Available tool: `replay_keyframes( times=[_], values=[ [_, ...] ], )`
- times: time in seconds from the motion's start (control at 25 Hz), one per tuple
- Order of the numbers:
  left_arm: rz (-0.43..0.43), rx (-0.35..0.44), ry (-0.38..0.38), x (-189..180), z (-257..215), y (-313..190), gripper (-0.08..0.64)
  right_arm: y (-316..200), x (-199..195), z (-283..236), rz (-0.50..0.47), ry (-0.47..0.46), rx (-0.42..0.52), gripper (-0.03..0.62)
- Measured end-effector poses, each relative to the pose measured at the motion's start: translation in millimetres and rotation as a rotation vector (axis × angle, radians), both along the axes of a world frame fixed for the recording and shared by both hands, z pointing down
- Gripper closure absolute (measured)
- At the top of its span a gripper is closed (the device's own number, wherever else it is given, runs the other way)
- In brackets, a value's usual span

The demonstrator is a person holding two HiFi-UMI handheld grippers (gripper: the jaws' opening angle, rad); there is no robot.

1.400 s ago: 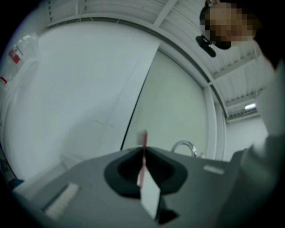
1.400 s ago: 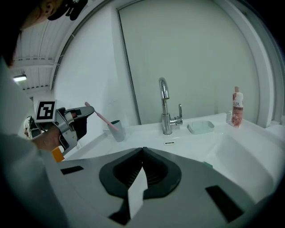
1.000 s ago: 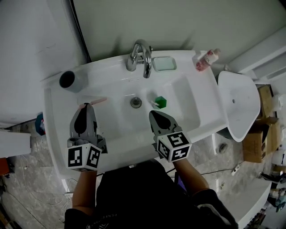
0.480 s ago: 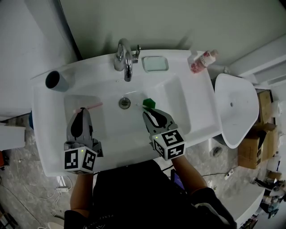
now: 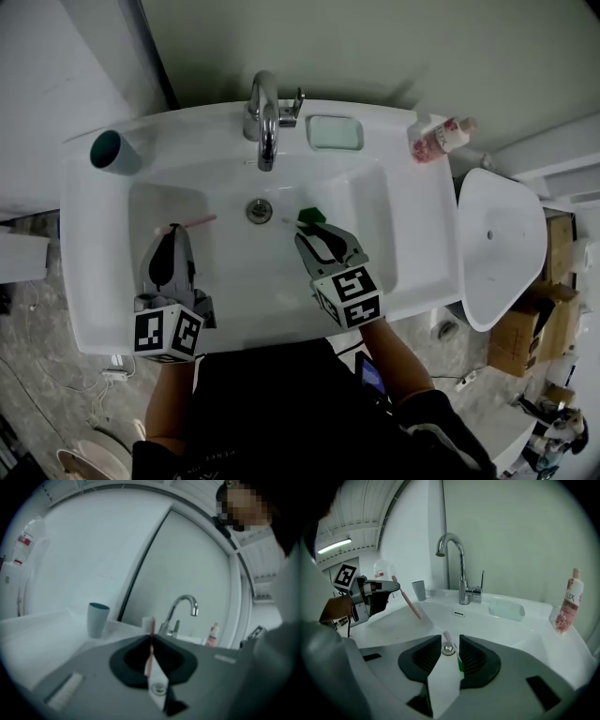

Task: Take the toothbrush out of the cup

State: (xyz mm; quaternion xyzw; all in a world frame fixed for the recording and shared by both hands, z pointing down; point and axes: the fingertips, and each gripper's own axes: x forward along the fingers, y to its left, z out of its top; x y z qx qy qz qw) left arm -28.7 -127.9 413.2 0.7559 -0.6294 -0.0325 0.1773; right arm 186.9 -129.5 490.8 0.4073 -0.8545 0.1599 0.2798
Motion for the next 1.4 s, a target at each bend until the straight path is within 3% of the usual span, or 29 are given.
replay_keyframes(
  times=[0.44,0.72,1.4],
  values=[
    [-0.069,-0.062,-0.033,2,21,10,0.537,-12,-8,47,-0.156,0.108,-0.024,0.486],
    [-0.089,-0.092,-0.038,-2,31,15,0.537,-19,-12,66,-0.225,0.234,0.011,0.488],
    [-0.069,-0.105,-0.025,-1,40,15,0.537,-26,-11,70,-0.213,0.295,0.045,0.557]
  ],
)
